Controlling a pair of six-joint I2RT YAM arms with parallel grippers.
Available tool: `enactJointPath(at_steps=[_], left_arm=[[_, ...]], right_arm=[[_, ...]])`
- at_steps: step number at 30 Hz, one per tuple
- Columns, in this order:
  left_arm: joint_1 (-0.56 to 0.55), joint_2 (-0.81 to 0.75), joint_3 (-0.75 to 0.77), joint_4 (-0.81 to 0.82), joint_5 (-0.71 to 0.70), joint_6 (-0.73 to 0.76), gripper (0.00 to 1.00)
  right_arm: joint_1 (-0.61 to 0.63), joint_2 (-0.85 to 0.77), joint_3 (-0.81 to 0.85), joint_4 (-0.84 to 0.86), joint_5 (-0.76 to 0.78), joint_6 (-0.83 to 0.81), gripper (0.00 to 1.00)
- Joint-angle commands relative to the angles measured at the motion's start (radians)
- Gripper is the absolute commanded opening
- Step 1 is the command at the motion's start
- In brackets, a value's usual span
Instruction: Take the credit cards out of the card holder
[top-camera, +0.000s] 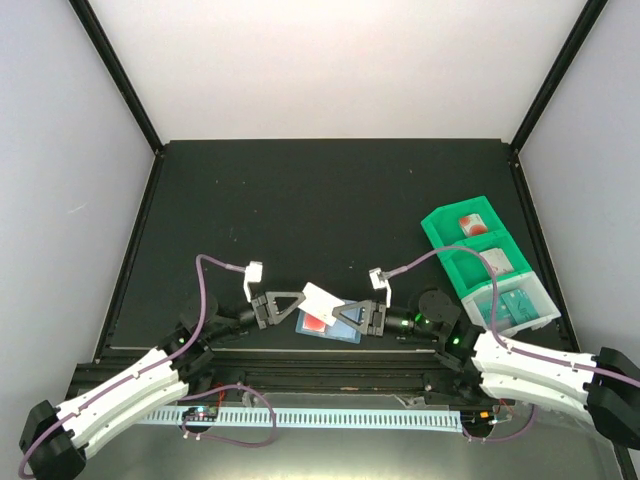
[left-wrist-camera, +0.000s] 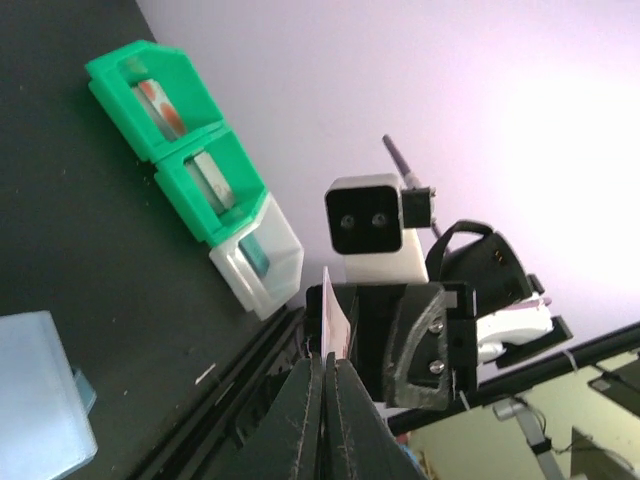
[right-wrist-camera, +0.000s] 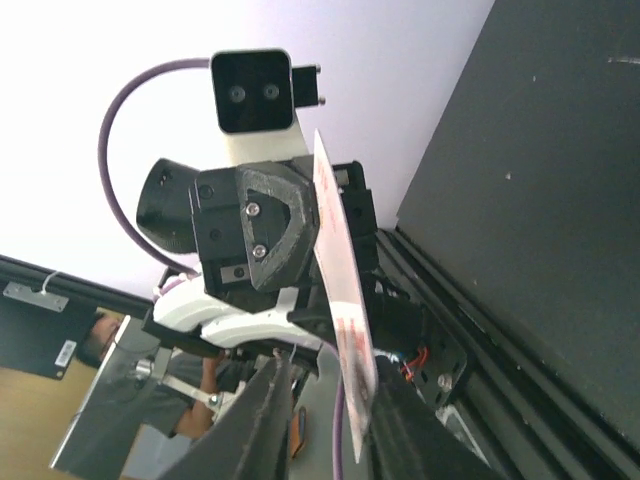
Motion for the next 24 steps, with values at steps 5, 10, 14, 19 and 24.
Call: enactJointPath(at_steps=[5, 10, 14, 19, 24], left_arm=[[-0.001, -0.003, 0.014, 0.077, -0.132, -0.094, 0.02], [-0.002, -0.002, 0.017, 0.065, -0.154, -0.103, 0.02], [-0.003, 0.0, 0.019, 0.065, -0.165, -0.109, 0.02], [-0.003, 0.005, 0.019, 0.065, -0.172, -0.11, 0.02], [-0.003, 0.004, 0.016, 0.061, -0.177, -0.109, 0.02]], right_arm=[[0.003, 0.054, -0.003, 0.172, 0.086, 0.089, 0.13], [0.002, 0.076, -0.006, 0.201, 0.09, 0.094, 0.12], [0.003, 0.098, -0.01, 0.225, 0.091, 0.109, 0.1], [0.003, 0.109, -0.014, 0.234, 0.093, 0.117, 0.08], [0.003, 0.107, -0.014, 0.22, 0.099, 0.116, 0.02]])
